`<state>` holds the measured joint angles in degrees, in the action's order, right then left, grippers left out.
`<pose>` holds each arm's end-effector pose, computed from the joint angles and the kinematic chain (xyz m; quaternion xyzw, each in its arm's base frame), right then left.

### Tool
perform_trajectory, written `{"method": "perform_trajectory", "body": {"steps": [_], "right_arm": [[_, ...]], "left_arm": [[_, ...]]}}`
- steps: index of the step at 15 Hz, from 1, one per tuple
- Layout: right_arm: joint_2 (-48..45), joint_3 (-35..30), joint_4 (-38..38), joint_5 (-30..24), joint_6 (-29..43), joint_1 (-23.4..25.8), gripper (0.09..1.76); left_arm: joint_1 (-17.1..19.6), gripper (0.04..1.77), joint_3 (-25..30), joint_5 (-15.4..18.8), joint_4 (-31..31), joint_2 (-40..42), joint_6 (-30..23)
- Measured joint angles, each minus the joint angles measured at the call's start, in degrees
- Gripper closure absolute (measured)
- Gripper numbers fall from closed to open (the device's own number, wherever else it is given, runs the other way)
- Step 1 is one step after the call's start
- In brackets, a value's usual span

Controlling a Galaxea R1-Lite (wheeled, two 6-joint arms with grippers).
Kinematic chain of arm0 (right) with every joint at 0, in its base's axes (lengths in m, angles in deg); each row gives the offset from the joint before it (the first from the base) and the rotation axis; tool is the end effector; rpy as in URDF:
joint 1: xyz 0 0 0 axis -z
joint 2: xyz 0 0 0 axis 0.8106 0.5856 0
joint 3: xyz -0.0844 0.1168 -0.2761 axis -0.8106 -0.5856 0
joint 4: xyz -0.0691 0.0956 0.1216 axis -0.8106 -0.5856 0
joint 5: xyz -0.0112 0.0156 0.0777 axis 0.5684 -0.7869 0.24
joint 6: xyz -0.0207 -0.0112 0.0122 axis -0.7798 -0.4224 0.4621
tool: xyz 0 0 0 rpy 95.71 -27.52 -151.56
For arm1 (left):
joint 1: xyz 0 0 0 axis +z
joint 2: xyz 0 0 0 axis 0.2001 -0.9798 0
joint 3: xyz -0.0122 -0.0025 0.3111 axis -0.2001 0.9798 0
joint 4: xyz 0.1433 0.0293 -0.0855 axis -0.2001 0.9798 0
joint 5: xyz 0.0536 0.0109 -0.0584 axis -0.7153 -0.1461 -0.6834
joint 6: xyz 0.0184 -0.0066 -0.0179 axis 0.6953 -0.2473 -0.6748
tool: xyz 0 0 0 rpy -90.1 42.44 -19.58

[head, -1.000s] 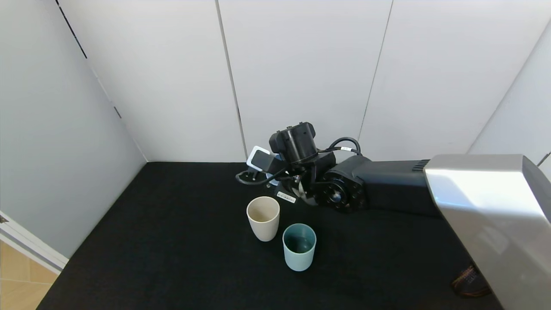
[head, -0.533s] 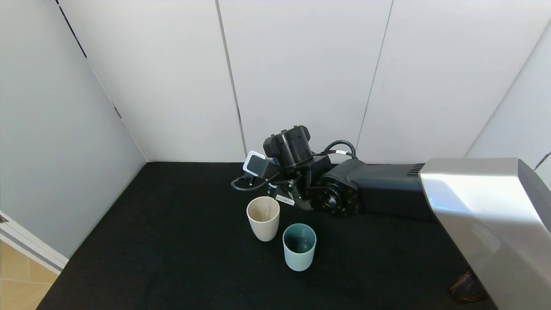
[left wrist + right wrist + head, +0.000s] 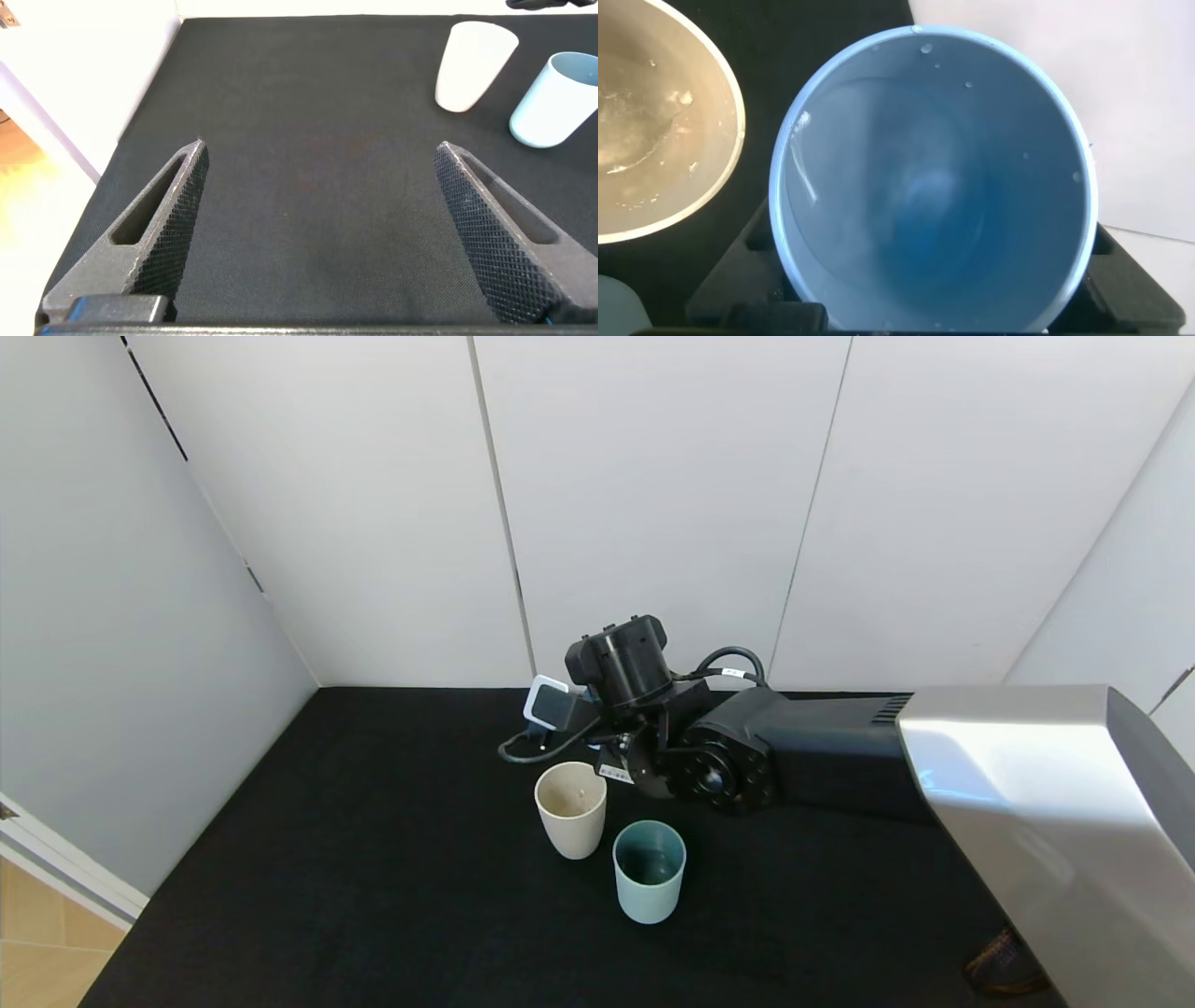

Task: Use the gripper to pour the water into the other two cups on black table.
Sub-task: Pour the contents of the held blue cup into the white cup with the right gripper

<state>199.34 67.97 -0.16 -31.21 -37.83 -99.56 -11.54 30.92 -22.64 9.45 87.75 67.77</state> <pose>0.3520 0.3379 0.1732 -0.5243 0.1208 0.1926 0.8206 -0.0532 0.0000 0.0763 -0.0014 -0.0043 0.0019 1.0000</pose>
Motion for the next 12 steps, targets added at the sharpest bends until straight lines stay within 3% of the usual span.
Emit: {"method": "perform_trajectory", "body": {"steps": [12], "right_arm": [[0.2, 0.0, 0.3, 3.9, -5.6, -0.3, 0.53]], "left_arm": [[0.0, 0.09, 0.0, 0.0, 0.0, 0.0, 0.0]]}}
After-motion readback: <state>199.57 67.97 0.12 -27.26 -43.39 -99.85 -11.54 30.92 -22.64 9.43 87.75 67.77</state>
